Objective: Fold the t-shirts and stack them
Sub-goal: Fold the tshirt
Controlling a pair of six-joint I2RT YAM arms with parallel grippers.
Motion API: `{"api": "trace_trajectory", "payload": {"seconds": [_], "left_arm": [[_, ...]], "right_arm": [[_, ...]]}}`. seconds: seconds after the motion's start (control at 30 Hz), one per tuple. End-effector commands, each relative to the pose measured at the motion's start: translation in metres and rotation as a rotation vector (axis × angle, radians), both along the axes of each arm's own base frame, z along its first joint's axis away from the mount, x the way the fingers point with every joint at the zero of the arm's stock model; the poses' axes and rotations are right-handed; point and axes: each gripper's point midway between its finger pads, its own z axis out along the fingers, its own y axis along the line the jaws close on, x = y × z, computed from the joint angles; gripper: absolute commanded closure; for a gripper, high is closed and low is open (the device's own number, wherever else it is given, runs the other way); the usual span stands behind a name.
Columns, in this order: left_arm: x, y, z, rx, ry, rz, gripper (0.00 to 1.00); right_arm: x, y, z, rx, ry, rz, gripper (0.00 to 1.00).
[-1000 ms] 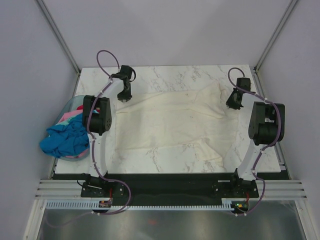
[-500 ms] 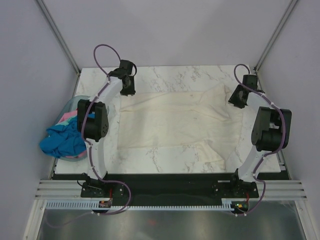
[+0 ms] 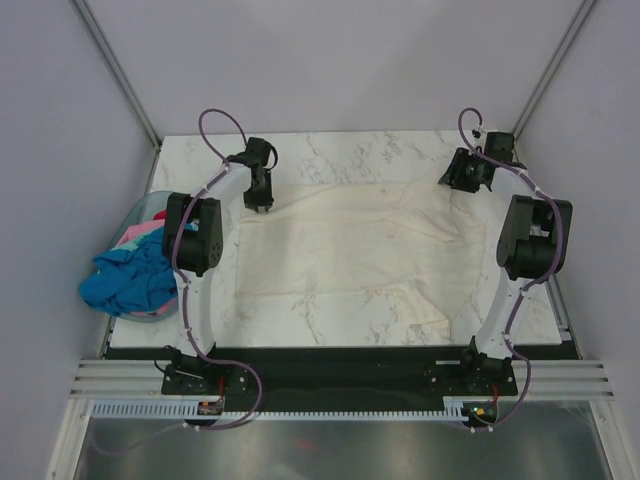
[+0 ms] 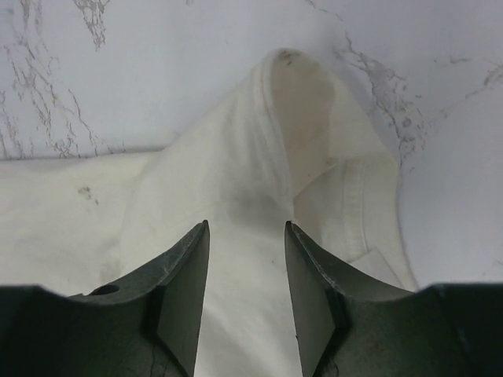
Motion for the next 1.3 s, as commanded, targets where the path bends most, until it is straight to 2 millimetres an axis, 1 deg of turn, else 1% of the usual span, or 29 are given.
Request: {"api": "trace_trajectory", "payload": {"seconds": [0.0,0.1,0.17,0.23,0.3,0.33,0.43,0.47,0.5,0.53,0.67,0.73,0.87,0.97,1.0,1.07,1.1,1.17,1.2,1.27], "left_arm": [[-0.004,0.013,-0.017,0.056,0.025,0.055,0.62],[-0.002,0.017,-0.019,0.075,0.028,0.059,0.62],[-0.001,0.018,-0.016,0.084,0.021,0.064,0.62],[0.005,0.018,-0.004,0.083,-0.008,0.066,0.61],[0.010,0.019,0.004,0.092,-0.029,0.060,0.61],[0.017,0.021,0.013,0.104,-0.055,0.063,0.60],[0.027,0.026,0.018,0.137,-0.078,0.058,0.59],[0.028,0.027,0.017,0.146,-0.076,0.056,0.58],[0.029,0.027,0.010,0.149,-0.065,0.055,0.58],[0.033,0.026,0.011,0.146,-0.071,0.057,0.58],[0.036,0.024,-0.001,0.141,-0.051,0.053,0.59],[0.039,0.023,-0.007,0.138,-0.046,0.050,0.59],[0.043,0.021,-0.011,0.136,-0.043,0.050,0.60],[0.044,0.025,-0.009,0.155,-0.049,0.057,0.59],[0.044,0.026,-0.008,0.159,-0.052,0.059,0.59],[0.042,0.026,-0.013,0.164,-0.040,0.055,0.59],[0.043,0.026,-0.012,0.165,-0.041,0.052,0.59],[0.041,0.028,-0.015,0.172,-0.027,0.058,0.59],[0.040,0.029,-0.015,0.177,-0.025,0.064,0.59],[0.038,0.034,-0.017,0.182,-0.014,0.084,0.59]], "right_arm": [[0.016,0.012,0.011,0.023,-0.085,0.150,0.48],[0.016,0.009,0.001,0.010,-0.071,0.151,0.48],[0.016,0.007,-0.005,0.000,-0.062,0.157,0.48],[0.017,0.005,-0.009,-0.004,-0.061,0.161,0.47],[0.017,0.002,-0.012,-0.010,-0.056,0.157,0.48],[0.017,0.001,-0.016,-0.012,-0.051,0.159,0.48],[0.017,-0.001,-0.020,-0.018,-0.048,0.153,0.48],[0.017,-0.002,-0.022,-0.021,-0.045,0.155,0.48],[0.018,-0.003,-0.022,-0.028,-0.045,0.151,0.48],[0.018,-0.006,-0.022,-0.035,-0.047,0.148,0.48],[0.022,-0.007,-0.018,-0.037,-0.072,0.155,0.47],[0.023,-0.005,-0.024,-0.021,-0.071,0.164,0.47],[0.023,0.002,-0.031,0.023,-0.066,0.191,0.50],[0.021,0.002,-0.034,0.020,-0.060,0.194,0.53],[0.021,-0.001,-0.033,0.013,-0.059,0.183,0.54],[0.020,-0.003,-0.032,0.012,-0.060,0.173,0.59],[0.019,-0.006,-0.028,0.011,-0.064,0.161,0.69],[0.020,-0.014,-0.025,-0.003,-0.049,0.102,0.80],[0.019,-0.018,-0.018,-0.001,-0.053,0.081,0.90],[0.015,-0.024,-0.012,0.008,-0.044,0.025,0.98]]}}
